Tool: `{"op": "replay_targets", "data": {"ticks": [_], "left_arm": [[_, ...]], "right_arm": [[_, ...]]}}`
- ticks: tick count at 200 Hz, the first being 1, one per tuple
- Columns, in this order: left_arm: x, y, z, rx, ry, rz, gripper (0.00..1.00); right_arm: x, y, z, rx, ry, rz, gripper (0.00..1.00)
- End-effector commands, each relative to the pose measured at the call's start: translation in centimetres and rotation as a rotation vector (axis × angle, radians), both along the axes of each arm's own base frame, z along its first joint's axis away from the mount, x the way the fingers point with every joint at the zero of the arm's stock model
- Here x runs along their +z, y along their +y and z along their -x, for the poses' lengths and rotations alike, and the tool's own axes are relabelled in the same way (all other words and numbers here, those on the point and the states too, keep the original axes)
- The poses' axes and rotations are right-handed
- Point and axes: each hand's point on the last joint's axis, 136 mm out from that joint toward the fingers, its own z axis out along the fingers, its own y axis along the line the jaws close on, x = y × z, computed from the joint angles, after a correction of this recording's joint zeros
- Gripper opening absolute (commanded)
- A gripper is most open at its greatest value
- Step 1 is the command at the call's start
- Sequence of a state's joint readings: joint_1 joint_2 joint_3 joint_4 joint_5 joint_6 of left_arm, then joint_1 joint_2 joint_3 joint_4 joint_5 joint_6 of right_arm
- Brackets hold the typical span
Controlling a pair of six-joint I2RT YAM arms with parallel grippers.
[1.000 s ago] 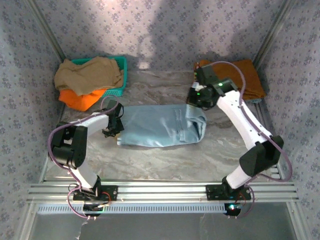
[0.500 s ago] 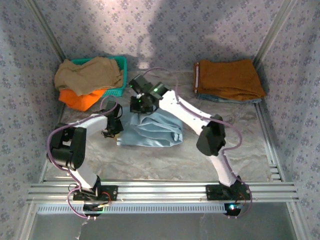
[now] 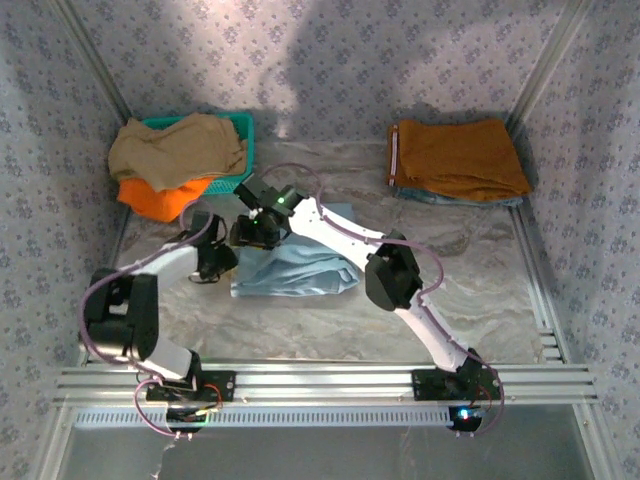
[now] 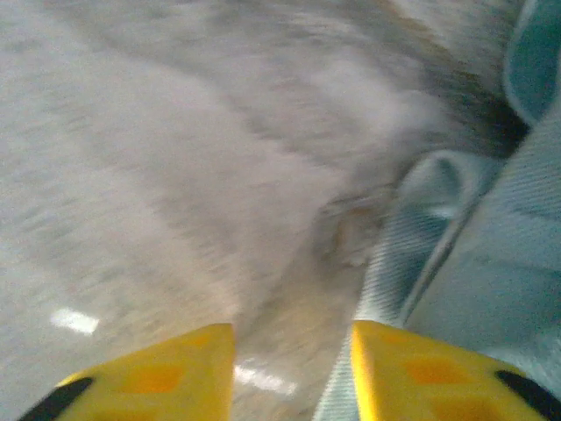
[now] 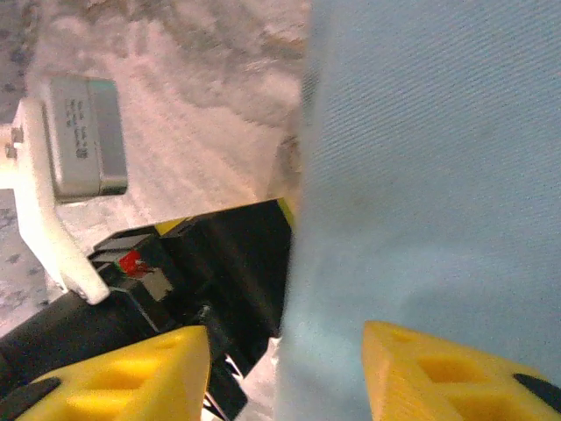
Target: Fold and stack the trousers
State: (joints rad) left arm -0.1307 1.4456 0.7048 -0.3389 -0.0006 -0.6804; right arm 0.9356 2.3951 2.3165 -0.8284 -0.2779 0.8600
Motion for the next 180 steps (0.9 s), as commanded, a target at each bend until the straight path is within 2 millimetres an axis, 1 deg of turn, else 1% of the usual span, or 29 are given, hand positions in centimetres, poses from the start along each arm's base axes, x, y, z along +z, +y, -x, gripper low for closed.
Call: {"op": "replay_targets", "data": {"ticks": [1, 6, 17, 32, 44, 57, 65, 73, 83, 96, 99, 114, 129, 137, 142, 144, 146, 147, 150, 151, 154, 155, 158, 159, 164, 166, 167, 168, 180], "left_arm": [[1.7, 3.1, 3.2, 0.155, 0.000, 0.014, 0.51], [2.3, 3.8, 3.7, 0.186, -0.015, 0.016, 0.53], [3.5, 5.0, 4.5, 0.235, -0.049, 0.024, 0.54], [5.6, 5.4, 4.6, 0.241, -0.102, 0.038, 0.54], [7.3, 5.1, 4.1, 0.217, -0.135, 0.044, 0.54], [9.1, 4.4, 2.9, 0.168, -0.166, 0.045, 0.54], [10.0, 3.7, 2.1, 0.123, -0.175, 0.042, 0.54], [10.9, 3.0, 1.2, 0.087, -0.180, 0.031, 0.54], [12.0, 1.8, -0.2, 0.030, -0.195, 0.018, 0.53], [13.1, 0.0, -2.0, -0.023, -0.212, -0.001, 0.52], [13.3, -0.6, -2.5, -0.039, -0.219, -0.002, 0.51], [13.9, -3.4, -4.8, -0.107, -0.243, 0.002, 0.50], [13.3, -6.3, -6.8, -0.168, -0.247, 0.016, 0.45], [12.5, -7.5, -7.6, -0.188, -0.248, 0.016, 0.42], [11.4, -8.0, -7.9, -0.192, -0.234, 0.015, 0.39], [11.0, -8.2, -7.9, -0.190, -0.227, 0.015, 0.39], [10.5, -8.2, -7.9, -0.184, -0.216, 0.014, 0.38], [10.2, -8.2, -7.9, -0.181, -0.212, 0.015, 0.38], [9.4, -8.2, -7.8, -0.171, -0.195, 0.018, 0.38], [9.1, -8.2, -7.8, -0.167, -0.190, 0.020, 0.37], [8.3, -8.1, -7.6, -0.157, -0.176, 0.022, 0.37], [8.1, -8.1, -7.6, -0.153, -0.172, 0.023, 0.37], [7.1, -8.0, -7.4, -0.145, -0.158, 0.024, 0.36], [6.8, -7.9, -7.3, -0.142, -0.154, 0.025, 0.36], [5.6, -7.7, -7.0, -0.123, -0.138, 0.025, 0.35], [4.9, -7.5, -6.7, -0.115, -0.129, 0.025, 0.35], [4.6, -7.4, -6.6, -0.110, -0.124, 0.025, 0.34], [4.4, -7.4, -6.6, -0.106, -0.125, 0.026, 0.34], [1.4, -6.4, -4.9, -0.068, -0.081, 0.026, 0.30]], "right_arm": [[5.8, 1.9, 2.1, 0.044, -0.001, -0.142, 0.59], [6.6, 1.6, 2.3, 0.039, -0.009, -0.145, 0.62], [8.3, 1.2, 2.9, 0.037, -0.025, -0.168, 0.64], [10.5, 0.1, 3.3, 0.030, -0.061, -0.190, 0.65], [11.4, -1.9, 2.8, 0.009, -0.116, -0.153, 0.64], [11.2, -5.1, 1.4, -0.029, -0.176, -0.072, 0.59], [10.7, -7.5, 0.4, -0.061, -0.194, -0.028, 0.52], [10.1, -9.7, -0.5, -0.087, -0.194, -0.001, 0.42], [9.4, -12.4, -1.3, -0.118, -0.186, 0.021, 0.21], [8.0, -15.8, -1.9, -0.167, -0.183, 0.071, 0.03], [7.7, -16.5, -1.9, -0.175, -0.182, 0.080, 0.00], [5.5, -19.6, -1.9, -0.224, -0.158, 0.111, 0.00], [2.9, -21.3, -1.4, -0.246, -0.115, 0.119, 0.00], [1.4, -21.9, -0.9, -0.251, -0.096, 0.134, 0.00], [0.7, -22.0, -0.5, -0.246, -0.088, 0.134, 0.00], [0.0, -22.1, -0.2, -0.242, -0.078, 0.139, 0.00], [-0.1, -22.0, -0.1, -0.239, -0.076, 0.134, 0.00], [-0.7, -22.2, 0.2, -0.235, -0.064, 0.143, 0.00], [-1.1, -22.1, 0.6, -0.233, -0.050, 0.145, 0.00], [-1.6, -22.1, 0.8, -0.229, -0.047, 0.145, 0.00], [-1.8, -21.8, 0.9, -0.228, -0.045, 0.133, 0.00], [-2.4, -21.9, 1.2, -0.223, -0.036, 0.140, 0.00], [-2.8, -21.6, 1.5, -0.217, -0.027, 0.135, 0.00], [-3.3, -21.7, 1.9, -0.212, -0.018, 0.141, 0.00], [-4.1, -21.4, 2.6, -0.204, -0.003, 0.143, 0.00], [-4.3, -21.3, 2.8, -0.203, -0.002, 0.144, 0.00], [-5.4, -21.8, 3.5, -0.198, 0.017, 0.165, 0.00], [-5.3, -21.6, 3.6, -0.197, 0.015, 0.162, 0.00], [-8.0, -22.0, 5.9, -0.168, 0.051, 0.207, 0.00]]}}
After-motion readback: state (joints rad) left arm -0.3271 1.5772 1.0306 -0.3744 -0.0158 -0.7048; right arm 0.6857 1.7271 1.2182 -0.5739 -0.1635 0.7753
